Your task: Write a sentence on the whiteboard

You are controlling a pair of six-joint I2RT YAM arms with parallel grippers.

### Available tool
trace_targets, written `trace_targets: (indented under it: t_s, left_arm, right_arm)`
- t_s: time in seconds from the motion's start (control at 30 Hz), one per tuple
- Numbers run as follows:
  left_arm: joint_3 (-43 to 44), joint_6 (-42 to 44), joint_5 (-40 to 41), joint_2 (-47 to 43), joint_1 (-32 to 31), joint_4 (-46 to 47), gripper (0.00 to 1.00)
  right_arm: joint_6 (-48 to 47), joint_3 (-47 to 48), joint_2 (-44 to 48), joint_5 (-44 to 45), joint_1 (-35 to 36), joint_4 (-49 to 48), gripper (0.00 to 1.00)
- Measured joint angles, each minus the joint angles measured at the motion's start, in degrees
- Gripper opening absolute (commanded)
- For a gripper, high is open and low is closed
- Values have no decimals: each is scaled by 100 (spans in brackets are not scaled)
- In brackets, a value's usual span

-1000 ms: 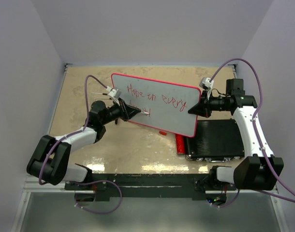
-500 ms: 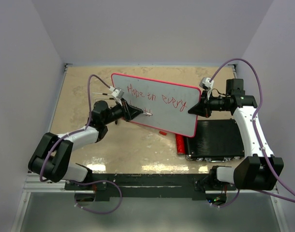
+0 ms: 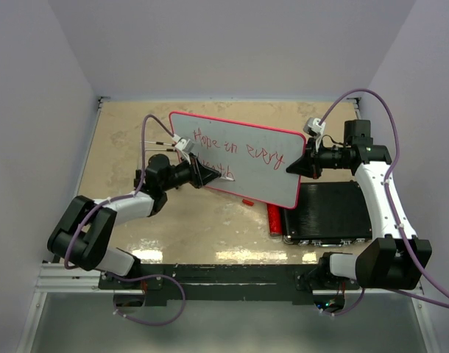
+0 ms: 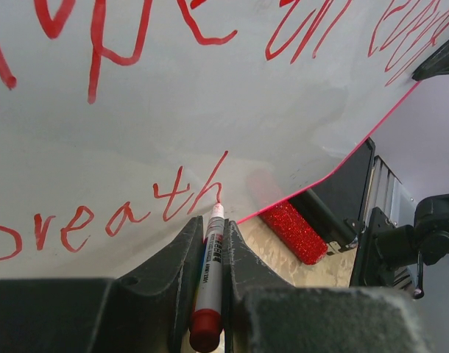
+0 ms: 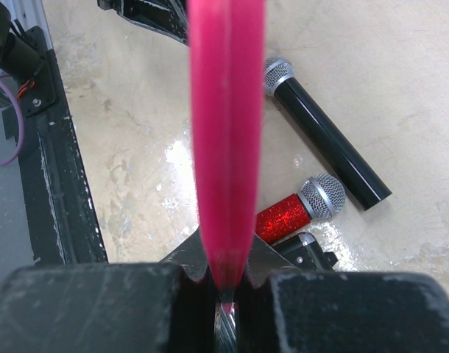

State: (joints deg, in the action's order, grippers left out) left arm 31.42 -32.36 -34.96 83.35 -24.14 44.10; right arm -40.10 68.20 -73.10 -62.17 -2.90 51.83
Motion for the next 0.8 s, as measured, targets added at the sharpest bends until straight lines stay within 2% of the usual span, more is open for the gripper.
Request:
trace_targets:
  t_s: [0.27, 0.43, 0.6, 0.8]
  left_arm:
    - [0, -9, 11, -74, -28, -4, 0]
    - [-37, -11, -70, -970, 55, -48, 0]
    - [-48, 70, -262, -2061, 472, -452, 0]
    - [-87, 348, -330, -2601, 765, -1182, 0]
  right_arm:
    - [0, 0, 0, 0, 0, 2, 0]
    - [0, 0, 0, -2, 0, 2, 0]
    - [2, 0, 0, -7, 0, 9, 0]
    - [2, 0, 0, -7, 0, 22, 0]
